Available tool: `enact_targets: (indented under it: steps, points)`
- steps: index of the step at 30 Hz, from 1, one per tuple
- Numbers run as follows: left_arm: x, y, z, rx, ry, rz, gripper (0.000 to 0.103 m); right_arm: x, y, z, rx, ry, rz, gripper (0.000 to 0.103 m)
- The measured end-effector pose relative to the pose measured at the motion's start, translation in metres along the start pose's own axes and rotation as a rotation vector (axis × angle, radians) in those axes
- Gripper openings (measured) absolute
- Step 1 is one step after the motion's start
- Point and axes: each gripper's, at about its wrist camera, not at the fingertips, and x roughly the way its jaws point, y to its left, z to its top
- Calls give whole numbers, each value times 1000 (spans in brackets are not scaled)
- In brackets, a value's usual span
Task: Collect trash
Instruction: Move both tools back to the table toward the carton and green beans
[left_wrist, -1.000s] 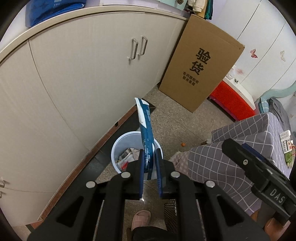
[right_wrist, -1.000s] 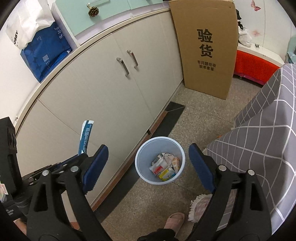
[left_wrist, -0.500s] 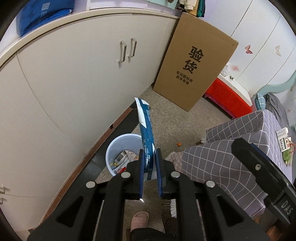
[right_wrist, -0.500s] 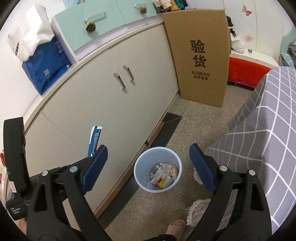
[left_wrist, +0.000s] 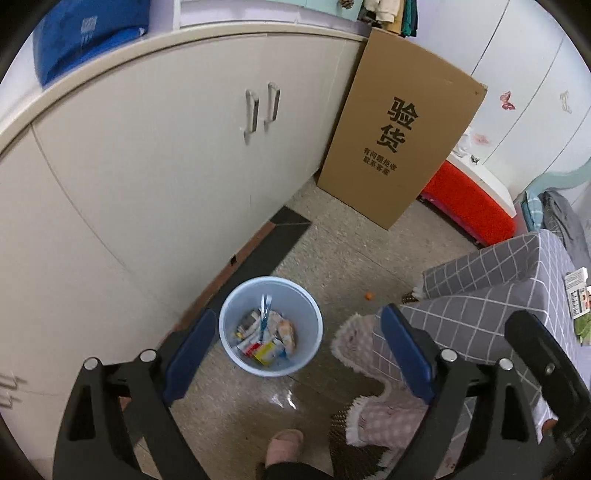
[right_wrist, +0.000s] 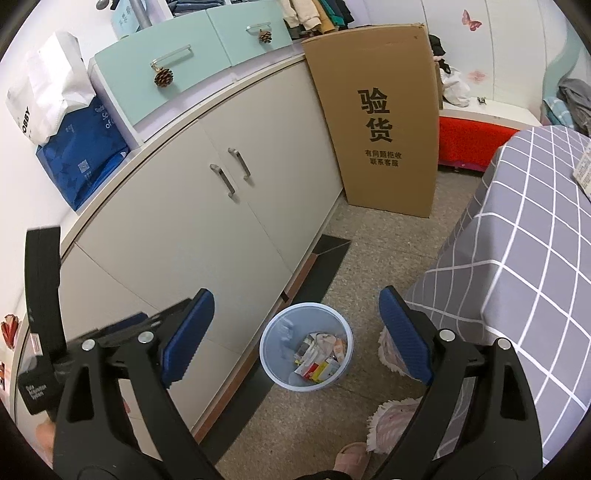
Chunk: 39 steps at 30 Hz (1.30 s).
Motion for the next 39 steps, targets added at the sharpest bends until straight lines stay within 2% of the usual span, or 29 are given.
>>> enact_targets:
  steps: [11,19,27,32,34,39]
  points:
    - [-38,-22,-18,25,-39,-37,89,-37,-7,-3,11,-40,6,89]
    - [-74,-71,-30,95,-93,-91,89,-84,-36,-3,53,-103,0,89]
    - [-90,-153,-44,192,-116,-141,89,-141,-113,1,137,-187,-67,89]
    - [-87,-206,-49,262,-109,-176,89,-170,-178,5,196,-228,-153,89]
    - [-83,-227,-50,291,-106,-188,89,-174,-208,8,206,-207,-217,89]
    - [-73,-270,-52,342,-93,-201,89,-164,-261,20,226,-151,-284,89]
